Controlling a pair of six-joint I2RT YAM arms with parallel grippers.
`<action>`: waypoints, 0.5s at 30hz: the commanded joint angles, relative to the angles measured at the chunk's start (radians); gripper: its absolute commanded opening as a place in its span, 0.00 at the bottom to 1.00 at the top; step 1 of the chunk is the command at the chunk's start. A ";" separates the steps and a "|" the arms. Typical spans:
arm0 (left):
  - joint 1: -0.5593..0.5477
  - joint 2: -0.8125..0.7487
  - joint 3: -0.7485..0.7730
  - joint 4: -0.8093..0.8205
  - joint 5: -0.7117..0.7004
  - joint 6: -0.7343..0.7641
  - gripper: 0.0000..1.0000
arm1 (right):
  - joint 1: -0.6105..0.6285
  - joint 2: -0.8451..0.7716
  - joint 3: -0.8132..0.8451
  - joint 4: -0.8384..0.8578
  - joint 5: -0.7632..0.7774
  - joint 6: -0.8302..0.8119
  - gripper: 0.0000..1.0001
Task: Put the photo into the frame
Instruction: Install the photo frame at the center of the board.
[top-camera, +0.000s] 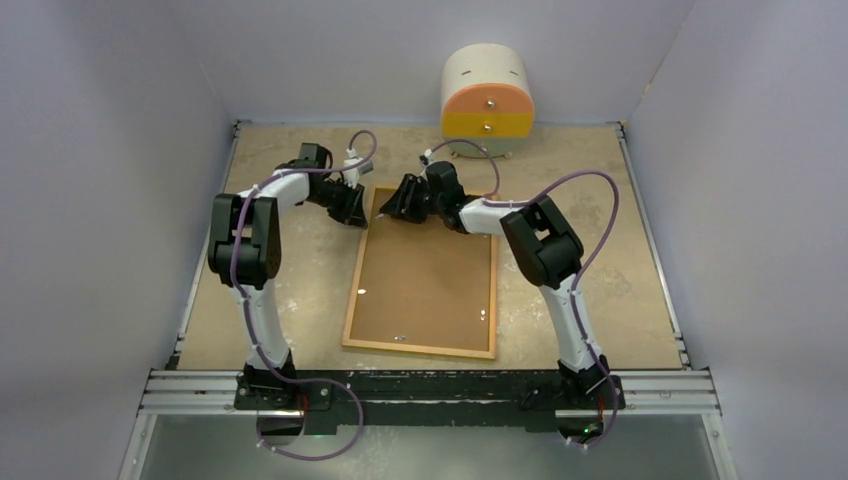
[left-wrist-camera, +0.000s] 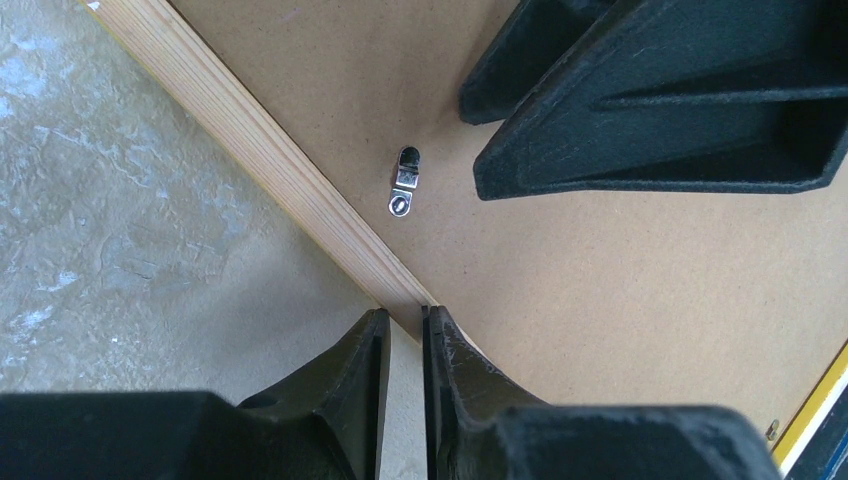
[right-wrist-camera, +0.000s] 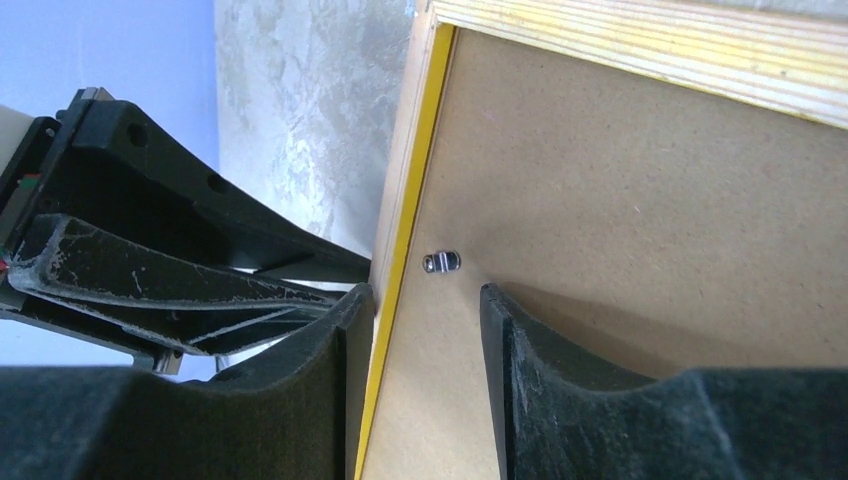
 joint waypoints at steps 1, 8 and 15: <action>-0.005 -0.013 -0.046 0.015 0.006 0.008 0.18 | 0.012 0.038 0.029 0.012 -0.037 0.040 0.46; -0.005 -0.010 -0.054 0.023 0.009 0.006 0.17 | 0.016 0.062 0.044 0.030 -0.058 0.078 0.44; -0.005 -0.011 -0.057 0.021 0.010 0.013 0.17 | 0.029 0.082 0.060 0.040 -0.071 0.108 0.43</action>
